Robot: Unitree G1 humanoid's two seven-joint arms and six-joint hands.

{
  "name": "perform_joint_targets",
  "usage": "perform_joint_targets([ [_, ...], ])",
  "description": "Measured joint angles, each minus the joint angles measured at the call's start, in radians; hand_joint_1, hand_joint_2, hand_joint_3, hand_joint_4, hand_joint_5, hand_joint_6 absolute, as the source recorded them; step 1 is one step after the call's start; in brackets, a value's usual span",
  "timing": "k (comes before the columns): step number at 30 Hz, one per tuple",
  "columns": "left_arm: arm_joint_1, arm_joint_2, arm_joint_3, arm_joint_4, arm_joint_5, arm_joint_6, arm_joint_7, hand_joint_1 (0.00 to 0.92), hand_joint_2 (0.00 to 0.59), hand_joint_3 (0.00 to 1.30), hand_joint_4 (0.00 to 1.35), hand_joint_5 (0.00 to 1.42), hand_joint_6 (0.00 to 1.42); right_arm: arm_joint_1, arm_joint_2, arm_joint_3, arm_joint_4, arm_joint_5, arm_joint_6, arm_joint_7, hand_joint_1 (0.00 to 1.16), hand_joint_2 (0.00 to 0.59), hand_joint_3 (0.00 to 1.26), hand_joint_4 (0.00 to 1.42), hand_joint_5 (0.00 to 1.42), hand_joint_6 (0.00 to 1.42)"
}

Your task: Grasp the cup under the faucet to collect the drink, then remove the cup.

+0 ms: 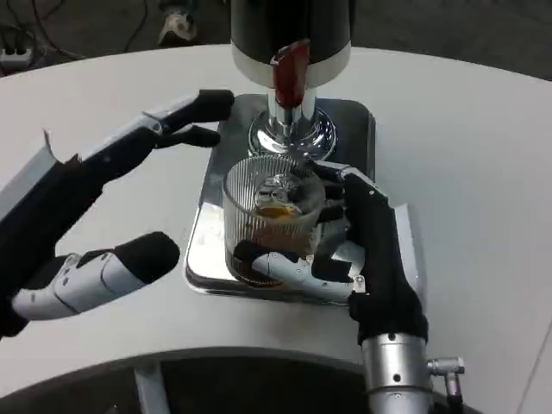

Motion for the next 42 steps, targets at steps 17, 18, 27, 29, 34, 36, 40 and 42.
perform_joint_targets([
  [17,0.087,0.018,0.033,-0.059,-0.037,-0.002,-0.03,0.0,0.145,0.16,0.14,0.22,0.14,0.074,-0.044,-0.098,-0.155,0.055,0.0,0.224,0.92,0.072,0.87,0.88,1.07,1.09],
  [18,0.096,0.018,0.038,-0.067,-0.037,-0.007,-0.032,0.0,0.145,0.16,0.14,0.22,0.14,0.08,-0.049,-0.104,-0.171,0.059,0.0,0.24,0.92,0.073,0.87,0.88,1.07,1.09],
  [27,0.191,0.018,0.064,-0.117,-0.039,-0.046,-0.057,0.0,0.145,0.16,0.14,0.22,0.14,0.121,-0.117,-0.151,-0.303,0.102,0.018,0.388,0.92,0.071,0.87,0.88,1.07,1.1],
  [29,0.203,0.022,0.07,-0.118,-0.04,-0.063,-0.067,0.0,0.147,0.16,0.14,0.22,0.14,0.125,-0.131,-0.161,-0.321,0.115,0.028,0.418,0.92,0.07,0.87,0.88,1.07,1.11],
  [34,0.261,0.045,0.107,-0.12,-0.039,-0.178,-0.107,0.0,0.149,0.16,0.14,0.22,0.13,0.132,-0.178,-0.191,-0.424,0.165,0.069,0.515,0.92,0.068,0.88,0.88,1.07,1.11],
  [36,0.272,0.047,0.113,-0.12,-0.038,-0.207,-0.113,0.0,0.15,0.17,0.14,0.21,0.13,0.135,-0.192,-0.198,-0.453,0.181,0.085,0.541,0.92,0.068,0.88,0.88,1.07,1.11],
  [40,0.308,0.049,0.135,-0.119,-0.037,-0.284,-0.117,0.0,0.153,0.19,0.14,0.21,0.12,0.145,-0.222,-0.218,-0.513,0.217,0.116,0.593,0.92,0.068,0.88,0.88,1.07,1.12],
  [42,0.329,0.049,0.146,-0.117,-0.037,-0.317,-0.117,0.0,0.154,0.19,0.14,0.21,0.12,0.159,-0.241,-0.226,-0.553,0.238,0.142,0.624,0.92,0.064,0.88,0.88,1.08,1.13],
])
